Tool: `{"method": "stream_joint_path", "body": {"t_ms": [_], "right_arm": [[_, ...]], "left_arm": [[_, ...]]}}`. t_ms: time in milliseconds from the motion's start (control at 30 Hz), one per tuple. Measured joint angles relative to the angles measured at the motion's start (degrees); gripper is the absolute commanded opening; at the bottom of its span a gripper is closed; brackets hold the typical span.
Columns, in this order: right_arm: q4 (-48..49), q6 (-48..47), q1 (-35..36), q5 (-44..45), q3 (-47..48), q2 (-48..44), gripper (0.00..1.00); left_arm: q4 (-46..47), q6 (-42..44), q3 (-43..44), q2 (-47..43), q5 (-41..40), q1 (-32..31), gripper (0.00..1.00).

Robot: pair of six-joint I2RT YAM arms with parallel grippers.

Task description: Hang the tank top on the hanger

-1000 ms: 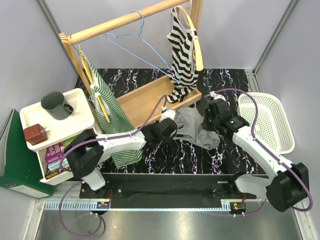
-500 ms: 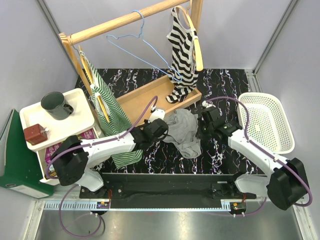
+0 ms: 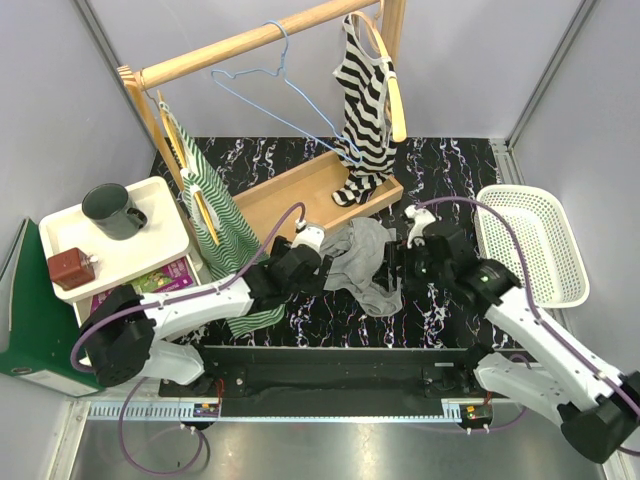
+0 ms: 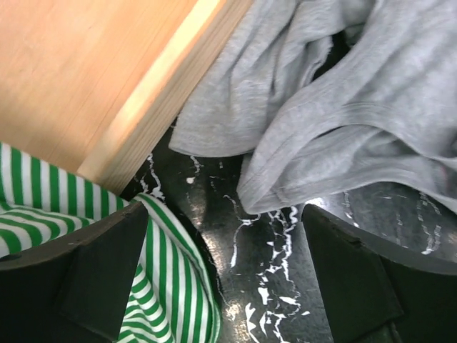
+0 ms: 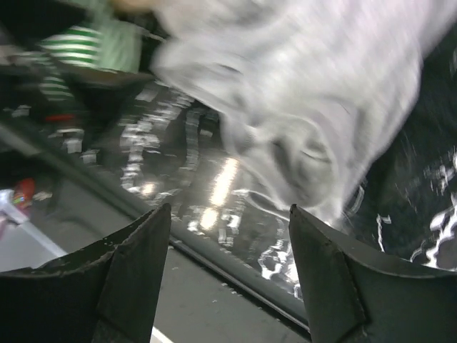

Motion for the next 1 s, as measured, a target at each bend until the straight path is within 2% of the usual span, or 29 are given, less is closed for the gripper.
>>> {"method": "stream_joint_path", "body": {"t_ms": [167, 333, 467, 667, 1000], "right_arm": [[-1.4, -3.1, 1.8, -3.3, 8.8, -3.7, 0.75], [-1.0, -5.9, 2.8, -3.5, 17.5, -0.9, 0.79], [0.1, -8.2, 2.9, 0.4, 25.9, 4.0, 0.87], [1.1, -13.9, 2.9, 7.8, 39.6, 11.0, 0.88], [2.2, -22.0, 2.9, 2.7, 61.5, 29.1, 0.92]], "left_arm": [[4.0, 1.0, -4.2, -3.2, 4.1, 1.0, 0.98], [6.1, 1.2, -7.0, -5.5, 6.8, 1.9, 0.99], [8.3, 1.1, -7.8, -6.3, 8.2, 2.2, 0.99], [11.3, 0.1, -11.2, -7.8, 10.2, 2.2, 0.99], [15.6, -2.2, -11.9, -7.3, 14.5, 2.2, 0.99]]}}
